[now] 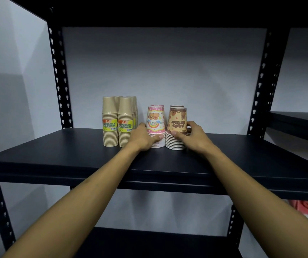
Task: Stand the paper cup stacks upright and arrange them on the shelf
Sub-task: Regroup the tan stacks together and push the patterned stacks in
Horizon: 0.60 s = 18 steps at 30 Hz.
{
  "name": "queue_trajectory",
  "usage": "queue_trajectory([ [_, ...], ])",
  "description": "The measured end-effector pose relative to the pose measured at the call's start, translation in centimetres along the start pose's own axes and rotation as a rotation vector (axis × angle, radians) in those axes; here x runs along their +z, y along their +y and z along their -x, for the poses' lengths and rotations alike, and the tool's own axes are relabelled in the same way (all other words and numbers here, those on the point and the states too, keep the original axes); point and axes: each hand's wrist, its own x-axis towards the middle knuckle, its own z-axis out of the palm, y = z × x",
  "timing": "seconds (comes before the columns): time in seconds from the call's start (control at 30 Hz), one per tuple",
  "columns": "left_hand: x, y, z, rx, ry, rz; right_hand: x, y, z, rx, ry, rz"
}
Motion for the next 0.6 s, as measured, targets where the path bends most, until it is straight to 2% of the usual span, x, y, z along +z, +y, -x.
queue_trajectory([
  [0.33,0.2,0.0,0.1,0.001,0.023,0.0,-0.4,0.6,-1.1,0.024,-0.033,-0.107],
  [0.6,0.2,0.3,0.5,0.006,0.026,-0.001,-0.4,0.6,-1.1,-0.006,-0.027,-0.061],
])
